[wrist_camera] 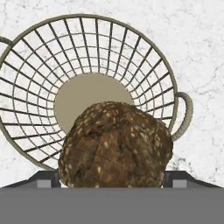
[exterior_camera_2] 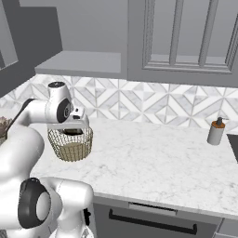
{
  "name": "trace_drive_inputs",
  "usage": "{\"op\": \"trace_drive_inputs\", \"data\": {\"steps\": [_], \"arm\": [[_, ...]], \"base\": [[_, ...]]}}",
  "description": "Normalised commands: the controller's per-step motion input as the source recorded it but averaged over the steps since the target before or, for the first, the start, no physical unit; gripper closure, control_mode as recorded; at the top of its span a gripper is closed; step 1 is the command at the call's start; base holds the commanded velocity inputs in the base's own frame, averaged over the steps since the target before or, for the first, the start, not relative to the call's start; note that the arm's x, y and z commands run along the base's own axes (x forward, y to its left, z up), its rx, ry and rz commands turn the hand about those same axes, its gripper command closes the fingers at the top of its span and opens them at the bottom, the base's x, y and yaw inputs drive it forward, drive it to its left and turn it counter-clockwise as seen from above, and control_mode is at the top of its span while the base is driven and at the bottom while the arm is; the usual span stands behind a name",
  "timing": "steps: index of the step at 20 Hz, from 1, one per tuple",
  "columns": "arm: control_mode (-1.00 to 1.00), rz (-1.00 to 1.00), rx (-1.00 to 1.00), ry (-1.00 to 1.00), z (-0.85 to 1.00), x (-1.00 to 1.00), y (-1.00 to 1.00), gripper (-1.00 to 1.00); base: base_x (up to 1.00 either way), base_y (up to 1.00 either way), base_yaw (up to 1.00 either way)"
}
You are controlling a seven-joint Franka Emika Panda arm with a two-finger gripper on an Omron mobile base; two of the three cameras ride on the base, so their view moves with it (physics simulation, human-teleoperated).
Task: Open the cabinet, pick up the bread from the cabinet and place it in the basket. Then move the basket to the dining counter.
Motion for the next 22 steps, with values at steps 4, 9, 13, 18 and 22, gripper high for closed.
{"op": "trace_drive_inputs", "data": {"steps": [4,9,13,18,22], "arm": [[-1.00,0.00,0.00,0.00,-0.40,0.30,0.17,1.00],[-1.00,0.00,0.00,0.00,-0.54,0.21,0.07,1.00],[-1.00,0.00,0.00,0.00,-0.38,0.23,0.09,1.00],[-1.00,0.00,0.00,0.00,-0.18,0.29,0.16,1.00],[-1.00,0.00,0.00,0.00,-0.28,0.20,0.10,1.00]], "base": [[0.00,0.00,0.00],[0.00,0.00,0.00],[0.00,0.00,0.00],[0.00,0.00,0.00],[0.00,0.00,0.00]]}}
